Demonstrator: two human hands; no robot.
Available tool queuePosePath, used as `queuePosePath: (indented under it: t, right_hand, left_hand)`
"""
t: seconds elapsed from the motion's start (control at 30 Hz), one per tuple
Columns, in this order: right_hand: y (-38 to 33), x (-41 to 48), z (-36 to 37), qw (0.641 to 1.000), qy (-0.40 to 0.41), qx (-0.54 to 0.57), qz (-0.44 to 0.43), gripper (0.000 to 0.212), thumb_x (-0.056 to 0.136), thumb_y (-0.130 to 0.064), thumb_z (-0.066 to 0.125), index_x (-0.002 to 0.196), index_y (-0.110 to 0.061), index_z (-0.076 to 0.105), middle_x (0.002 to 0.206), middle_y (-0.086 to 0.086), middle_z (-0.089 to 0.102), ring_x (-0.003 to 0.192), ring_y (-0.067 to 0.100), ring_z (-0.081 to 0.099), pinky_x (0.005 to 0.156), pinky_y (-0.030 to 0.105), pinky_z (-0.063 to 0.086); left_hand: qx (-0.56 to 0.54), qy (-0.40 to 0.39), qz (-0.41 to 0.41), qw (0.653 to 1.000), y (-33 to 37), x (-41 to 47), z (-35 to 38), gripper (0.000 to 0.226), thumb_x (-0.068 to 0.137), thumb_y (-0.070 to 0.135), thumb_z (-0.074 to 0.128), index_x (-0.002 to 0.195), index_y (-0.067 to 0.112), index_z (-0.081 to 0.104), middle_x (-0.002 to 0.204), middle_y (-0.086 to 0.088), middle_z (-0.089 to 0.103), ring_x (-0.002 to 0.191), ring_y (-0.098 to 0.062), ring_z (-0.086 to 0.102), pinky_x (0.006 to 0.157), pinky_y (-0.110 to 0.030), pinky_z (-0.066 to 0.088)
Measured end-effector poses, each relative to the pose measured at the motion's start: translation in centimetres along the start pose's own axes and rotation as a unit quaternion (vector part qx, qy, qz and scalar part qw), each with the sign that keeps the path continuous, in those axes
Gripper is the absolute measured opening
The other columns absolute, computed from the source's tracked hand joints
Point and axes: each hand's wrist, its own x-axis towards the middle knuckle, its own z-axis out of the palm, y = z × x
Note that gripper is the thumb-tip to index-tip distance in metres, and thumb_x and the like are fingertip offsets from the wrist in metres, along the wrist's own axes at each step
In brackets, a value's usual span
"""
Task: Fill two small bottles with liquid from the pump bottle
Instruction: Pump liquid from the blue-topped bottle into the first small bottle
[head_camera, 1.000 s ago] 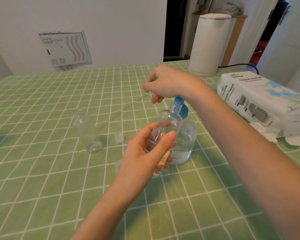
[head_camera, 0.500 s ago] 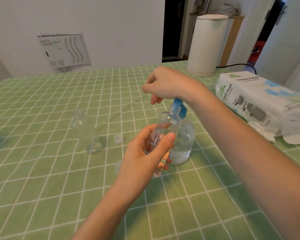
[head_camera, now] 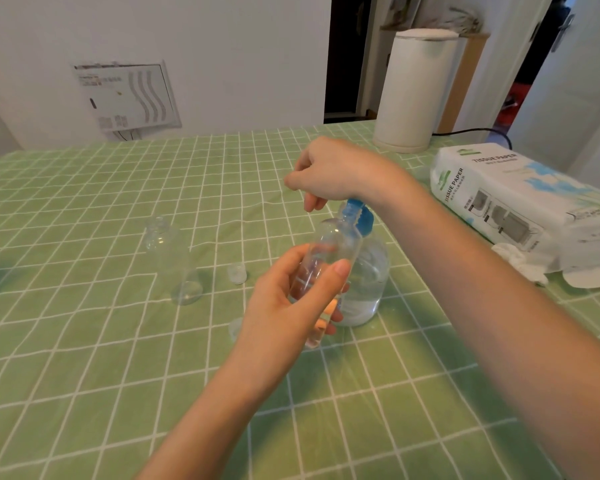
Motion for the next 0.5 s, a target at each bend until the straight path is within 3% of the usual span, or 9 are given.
queuePosePath:
  t: [0.3, 0.5]
  right_hand:
    - [0.4, 0.1, 0.4, 1.000, -0.002, 0.008, 0.005, 0.036, 0.092, -0.024, 0.049, 0.112, 0.000, 0.067, 0.079, 0.005, 0.074, 0.074, 0.019, 0.063, 0.084, 0.037, 0.054]
    - [0.0, 0.6, -0.6, 1.000, -0.002, -0.003, 0.000, 0.034, 0.093, -0.026, 0.048, 0.113, -0.004, 0.066, 0.078, 0.001, 0.074, 0.085, 0.019, 0.071, 0.075, 0.026, 0.051]
  left_hand:
    - [0.001, 0.001, -0.007, 1.000, -0.1, 0.0, 0.1, 0.039, 0.065, 0.041, 0.062, 0.101, 0.025, 0.065, 0.068, 0.004, 0.067, 0.052, -0.006, 0.057, 0.047, -0.018, 0.047]
    - [-0.001, 0.000, -0.002, 1.000, 0.1, 0.1, 0.0, 0.026, 0.075, 0.039, 0.067, 0.099, 0.031, 0.065, 0.071, 0.004, 0.068, 0.054, -0.007, 0.058, 0.050, -0.019, 0.049]
